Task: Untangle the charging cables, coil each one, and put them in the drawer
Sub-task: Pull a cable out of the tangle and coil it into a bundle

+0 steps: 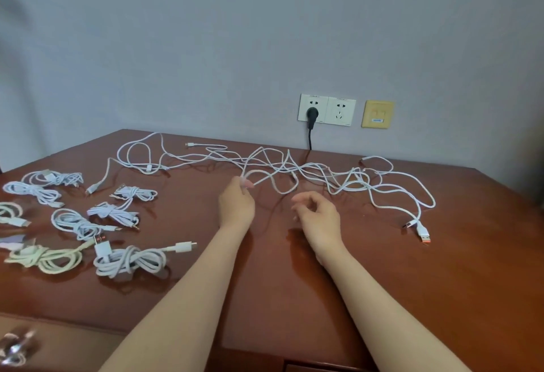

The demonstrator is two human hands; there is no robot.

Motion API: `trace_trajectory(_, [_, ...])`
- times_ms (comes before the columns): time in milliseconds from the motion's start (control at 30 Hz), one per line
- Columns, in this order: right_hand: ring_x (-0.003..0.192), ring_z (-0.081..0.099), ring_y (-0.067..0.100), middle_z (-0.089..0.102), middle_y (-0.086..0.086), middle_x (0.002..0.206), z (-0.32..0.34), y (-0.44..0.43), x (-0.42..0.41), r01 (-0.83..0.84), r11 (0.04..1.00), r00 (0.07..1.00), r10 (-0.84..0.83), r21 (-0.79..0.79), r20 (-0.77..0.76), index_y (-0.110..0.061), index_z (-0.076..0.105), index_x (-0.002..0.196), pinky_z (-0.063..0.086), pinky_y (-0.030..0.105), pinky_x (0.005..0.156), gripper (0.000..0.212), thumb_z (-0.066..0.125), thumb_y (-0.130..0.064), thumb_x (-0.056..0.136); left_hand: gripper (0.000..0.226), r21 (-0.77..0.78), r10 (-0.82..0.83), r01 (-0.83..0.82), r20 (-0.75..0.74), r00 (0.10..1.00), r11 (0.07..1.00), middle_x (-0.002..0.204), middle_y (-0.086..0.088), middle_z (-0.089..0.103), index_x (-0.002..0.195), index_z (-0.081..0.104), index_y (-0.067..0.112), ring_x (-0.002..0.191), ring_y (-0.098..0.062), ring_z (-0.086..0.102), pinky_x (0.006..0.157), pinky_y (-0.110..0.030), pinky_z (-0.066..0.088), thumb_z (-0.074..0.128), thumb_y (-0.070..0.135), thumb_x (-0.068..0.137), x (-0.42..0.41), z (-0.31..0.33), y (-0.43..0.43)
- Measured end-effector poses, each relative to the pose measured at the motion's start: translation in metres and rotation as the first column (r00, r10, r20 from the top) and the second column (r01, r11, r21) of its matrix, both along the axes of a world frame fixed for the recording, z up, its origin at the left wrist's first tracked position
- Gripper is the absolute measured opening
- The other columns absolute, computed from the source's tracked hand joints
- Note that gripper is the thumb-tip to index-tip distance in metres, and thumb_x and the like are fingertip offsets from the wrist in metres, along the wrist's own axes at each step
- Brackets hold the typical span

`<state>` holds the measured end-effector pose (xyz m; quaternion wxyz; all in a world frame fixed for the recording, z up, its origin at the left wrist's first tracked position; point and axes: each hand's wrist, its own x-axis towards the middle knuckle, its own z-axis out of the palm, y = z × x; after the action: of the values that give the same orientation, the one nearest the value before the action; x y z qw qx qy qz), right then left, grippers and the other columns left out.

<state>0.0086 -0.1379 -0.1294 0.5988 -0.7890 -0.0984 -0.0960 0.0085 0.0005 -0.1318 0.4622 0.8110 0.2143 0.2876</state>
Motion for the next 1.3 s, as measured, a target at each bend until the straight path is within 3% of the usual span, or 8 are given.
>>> trace_trajectory(233, [0.109, 0.052, 0.027, 0.057, 0.01, 0.119, -0.002, -0.009, 0.008, 0.136, 0.862, 0.867, 0.135, -0.489, 0.479, -0.006, 0.055, 0.122, 0.041, 0.037, 0.092, 0.048, 0.046, -0.003, 0.075, 0.015, 0.457, -0.389, 0.435, -0.197, 0.9, 0.776, 0.092, -0.015, 0.063, 0.071, 0.049, 0.014, 0.094, -0.035, 0.055, 0.071, -0.032, 0.035, 0.045, 0.004, 0.082, -0.006, 0.001, -0.033])
trace_trajectory(500, [0.08, 0.055, 0.02, 0.06, -0.002, 0.083, 0.001, -0.034, 0.024, 0.012, 0.795, 0.923, 0.224, -0.607, 0.313, -0.018, 0.06, 0.088, 0.044, 0.032, 0.07, 0.014, 0.052, -0.011, 0.08, 0.02, 0.418, -0.357, 0.396, -0.172, 0.918, 0.817, 0.098, -0.012, 0.064, 0.083, 0.064, 0.008, 0.1, -0.032, 0.054, 0.085, -0.036, 0.043, 0.046, 0.0, 0.079, 0.006, 0.004, -0.038])
trace_trajectory(700, [0.077, 0.054, 0.014, 0.061, -0.005, 0.081, 0.0, -0.042, 0.033, 0.04, 0.829, 0.933, 0.168, -0.557, 0.318, -0.021, 0.059, 0.082, 0.041, 0.028, 0.07, 0.008, 0.055, -0.018, 0.087, 0.016, -0.02, -0.095, 0.096, 0.018, 0.995, 0.995, 0.091, -0.008, 0.064, 0.085, 0.063, 0.008, 0.094, -0.03, 0.056, 0.07, -0.027, 0.039, 0.048, 0.002, 0.085, 0.03, 0.001, -0.029])
trace_trajectory(833, [0.064, 0.052, 0.005, 0.062, -0.008, 0.069, 0.0, -0.04, 0.034, -0.06, 0.901, 0.937, 0.199, -0.43, 0.287, -0.024, 0.061, 0.078, 0.039, 0.017, 0.064, 0.014, 0.057, -0.019, 0.091, 0.011, -0.178, -0.009, 0.02, 0.063, 0.998, 0.984, 0.095, -0.007, 0.06, 0.086, 0.046, 0.015, 0.091, -0.028, 0.055, 0.072, -0.028, 0.038, 0.052, 0.006, 0.083, 0.041, -0.001, -0.026])
trace_trajectory(933, [0.043, 0.043, 0.004, 0.056, -0.005, 0.057, 0.011, -0.037, 0.035, -0.15, 0.988, 0.982, 0.153, -0.031, 0.114, -0.018, 0.057, 0.071, 0.035, 0.013, 0.047, 0.023, 0.053, -0.011, 0.093, 0.026, -0.202, -0.054, 0.069, 0.077, 0.996, 0.977, 0.079, -0.008, 0.058, 0.072, 0.036, 0.018, 0.079, -0.028, 0.058, 0.066, -0.028, 0.038, 0.059, 0.013, 0.083, 0.044, 0.0, -0.029])
trace_trajectory(1067, [0.042, 0.047, 0.007, 0.055, 0.005, 0.06, 0.029, -0.04, 0.043, -0.196, 0.698, 0.935, 0.345, 0.689, -0.083, -0.006, 0.047, 0.079, 0.041, 0.016, 0.041, 0.022, 0.037, -0.003, 0.098, 0.027, -0.404, -0.573, 0.581, 0.156, 0.805, 0.706, 0.064, -0.003, 0.057, 0.072, 0.053, 0.015, 0.063, -0.015, 0.057, 0.066, -0.022, 0.048, 0.048, 0.025, 0.096, 0.033, 0.011, -0.057])
trace_trajectory(1167, [0.052, 0.061, 0.01, 0.056, 0.01, 0.071, 0.031, -0.044, 0.046, -0.129, 0.612, 0.933, 0.341, 0.78, -0.113, -0.004, 0.046, 0.087, 0.054, 0.02, 0.054, 0.021, 0.031, 0.006, 0.097, 0.029, -0.532, -0.794, 0.727, 0.156, 0.588, 0.434, 0.081, -0.003, 0.068, 0.101, 0.059, 0.025, 0.076, -0.013, 0.067, 0.081, -0.025, 0.052, 0.043, 0.047, 0.092, 0.032, 0.012, -0.075])
trace_trajectory(1300, [0.08, 0.064, 0.017, 0.057, 0.011, 0.087, 0.028, -0.046, 0.047, -0.088, 0.64, 0.956, 0.271, 0.763, -0.117, -0.002, 0.046, 0.088, 0.052, 0.034, 0.084, 0.026, 0.028, 0.017, 0.093, 0.032, -0.478, -0.851, 0.773, 0.093, 0.517, 0.418, 0.086, -0.005, 0.065, 0.121, 0.046, 0.011, 0.07, -0.014, 0.066, 0.088, -0.03, 0.051, 0.057, 0.018, 0.092, 0.027, 0.01, -0.075])
